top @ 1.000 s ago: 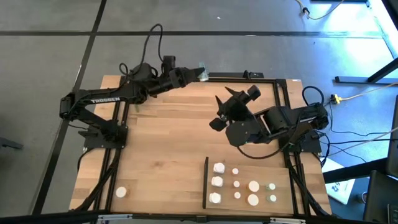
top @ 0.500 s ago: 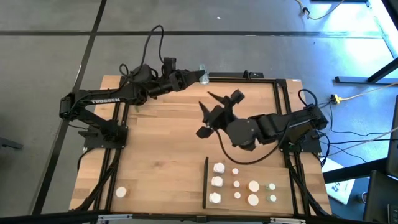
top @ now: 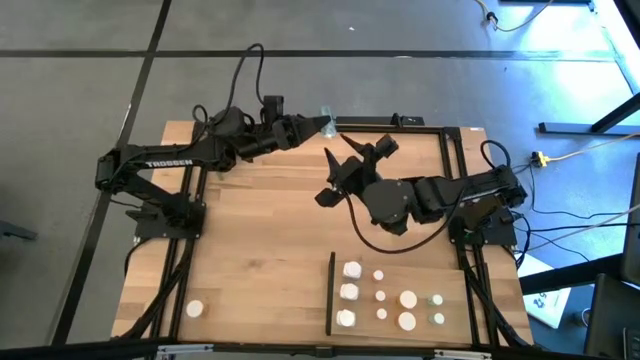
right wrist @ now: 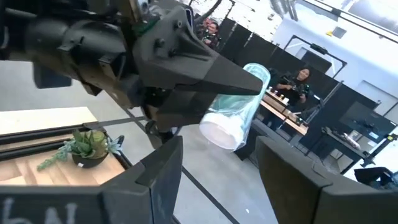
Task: Pick and place medicine bottles onto shelf by color
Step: Put the bottom left blue pill bottle on the shelf
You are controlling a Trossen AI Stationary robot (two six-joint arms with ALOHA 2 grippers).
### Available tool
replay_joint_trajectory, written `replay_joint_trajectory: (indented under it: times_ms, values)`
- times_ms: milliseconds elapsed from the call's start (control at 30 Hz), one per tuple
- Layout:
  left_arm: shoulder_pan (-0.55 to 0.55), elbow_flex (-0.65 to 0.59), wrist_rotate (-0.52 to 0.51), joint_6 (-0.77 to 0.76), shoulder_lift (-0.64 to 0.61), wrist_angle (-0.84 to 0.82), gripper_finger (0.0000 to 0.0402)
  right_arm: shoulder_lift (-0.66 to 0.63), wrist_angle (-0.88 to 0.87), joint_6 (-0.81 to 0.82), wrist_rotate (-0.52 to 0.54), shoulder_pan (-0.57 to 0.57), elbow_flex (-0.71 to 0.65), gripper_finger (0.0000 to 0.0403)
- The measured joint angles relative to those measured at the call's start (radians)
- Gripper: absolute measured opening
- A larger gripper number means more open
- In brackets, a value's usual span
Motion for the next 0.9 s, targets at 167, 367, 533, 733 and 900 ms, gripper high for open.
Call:
replay_joint_trajectory:
  times_ms: [167,367,533,733,900]
  values:
    - [-0.017,0.000,-0.014,0.001,0.000,0.000,0.0069,0.000,0.000,0.001,-0.018,-0.022,0.000,0.0204]
    - [-0.017,0.000,-0.022,0.001,0.000,0.000,0.0069,0.000,0.007,0.004,-0.061,-0.035,0.000,0.0204]
    - [-0.017,0.000,-0.031,0.001,0.000,0.000,0.0069,0.000,0.007,0.028,-0.062,-0.047,0.000,0.0204]
    - [-0.020,0.000,-0.032,0.002,0.000,0.000,0.0069,0.000,0.007,0.031,-0.063,-0.055,0.000,0.0204]
    - [-0.029,0.000,-0.036,0.003,0.000,0.000,0.0069,0.000,0.006,0.022,-0.079,-0.069,0.000,0.0204]
